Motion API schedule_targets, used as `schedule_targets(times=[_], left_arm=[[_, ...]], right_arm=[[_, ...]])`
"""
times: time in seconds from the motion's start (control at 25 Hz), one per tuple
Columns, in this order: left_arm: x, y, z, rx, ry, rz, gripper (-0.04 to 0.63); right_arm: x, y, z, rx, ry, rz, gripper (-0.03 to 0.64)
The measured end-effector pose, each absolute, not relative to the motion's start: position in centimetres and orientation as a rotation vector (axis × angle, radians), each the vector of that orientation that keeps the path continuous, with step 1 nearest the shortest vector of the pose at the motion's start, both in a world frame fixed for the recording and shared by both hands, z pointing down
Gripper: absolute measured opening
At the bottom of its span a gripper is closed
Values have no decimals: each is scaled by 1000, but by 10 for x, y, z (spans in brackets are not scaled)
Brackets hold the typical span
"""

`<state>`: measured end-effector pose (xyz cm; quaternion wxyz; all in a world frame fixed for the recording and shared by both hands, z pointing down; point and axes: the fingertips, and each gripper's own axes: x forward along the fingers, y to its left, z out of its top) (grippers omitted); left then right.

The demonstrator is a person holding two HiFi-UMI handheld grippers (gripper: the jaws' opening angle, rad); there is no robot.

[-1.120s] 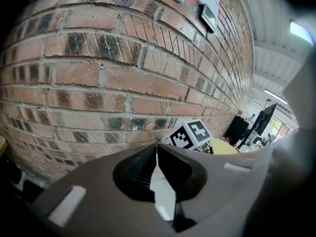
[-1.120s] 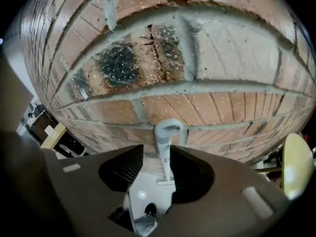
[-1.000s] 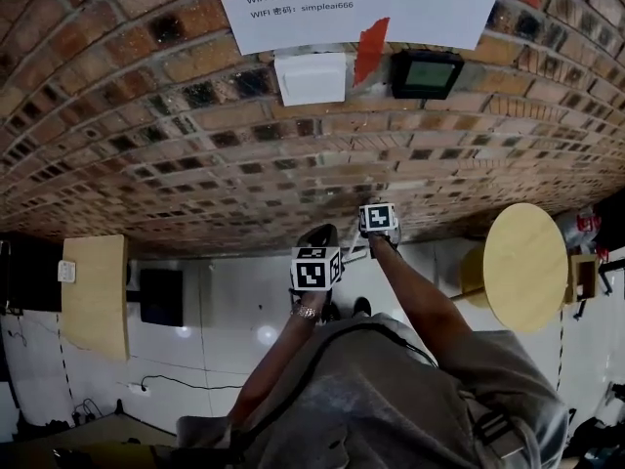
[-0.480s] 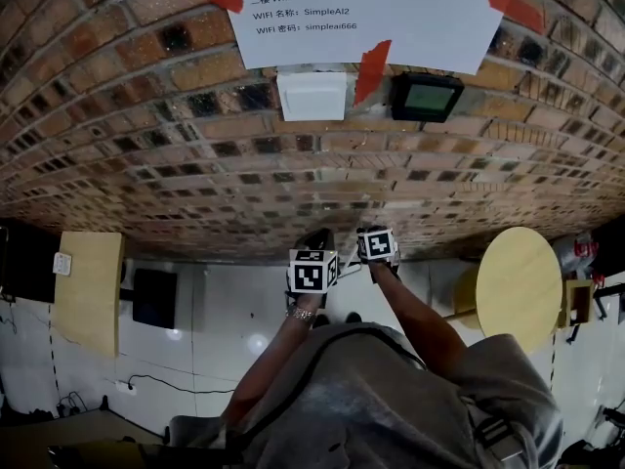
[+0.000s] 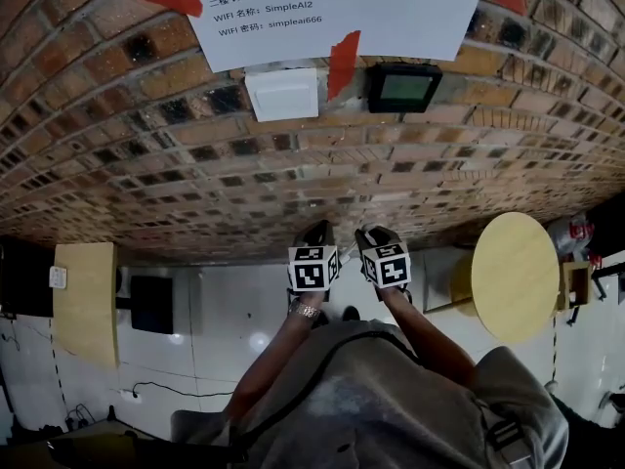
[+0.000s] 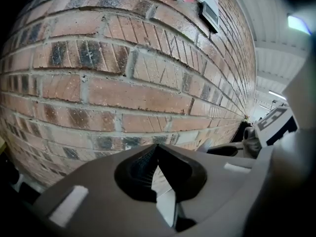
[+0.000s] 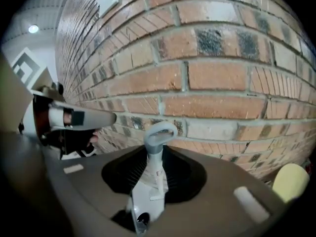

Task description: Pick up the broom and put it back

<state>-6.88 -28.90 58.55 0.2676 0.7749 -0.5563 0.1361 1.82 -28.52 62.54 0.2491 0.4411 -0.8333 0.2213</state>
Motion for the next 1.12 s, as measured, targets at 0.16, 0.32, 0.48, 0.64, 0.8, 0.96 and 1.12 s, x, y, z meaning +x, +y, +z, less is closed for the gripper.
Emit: schedule_targets(times=[0.16, 0.32, 0.48, 0.64, 0.8, 0.96, 1.12], left_arm=[[-57, -287, 586, 2106, -1474, 382, -26], [-48, -290, 584, 2140, -1459, 429, -28], [-45, -288, 581, 2142, -1450, 397, -27], [-44, -286, 581, 2134, -1449, 397, -26], [-47, -282, 583, 2124, -1458, 406, -26], [-53, -279, 578, 2118, -1479, 390, -26], [-64, -276, 574, 2100, -1518, 376, -26]], right_arm=[[14, -277, 608, 1183, -2278, 623, 97], [8, -276, 603, 1168, -2285, 629, 98], [4, -271, 603, 1147, -2298, 628, 98], [5, -270, 607, 1141, -2293, 634, 98], [6, -270, 620, 1132, -2270, 636, 98], [9, -269, 640, 1113, -2232, 652, 100], [11, -267, 653, 1104, -2207, 657, 100]])
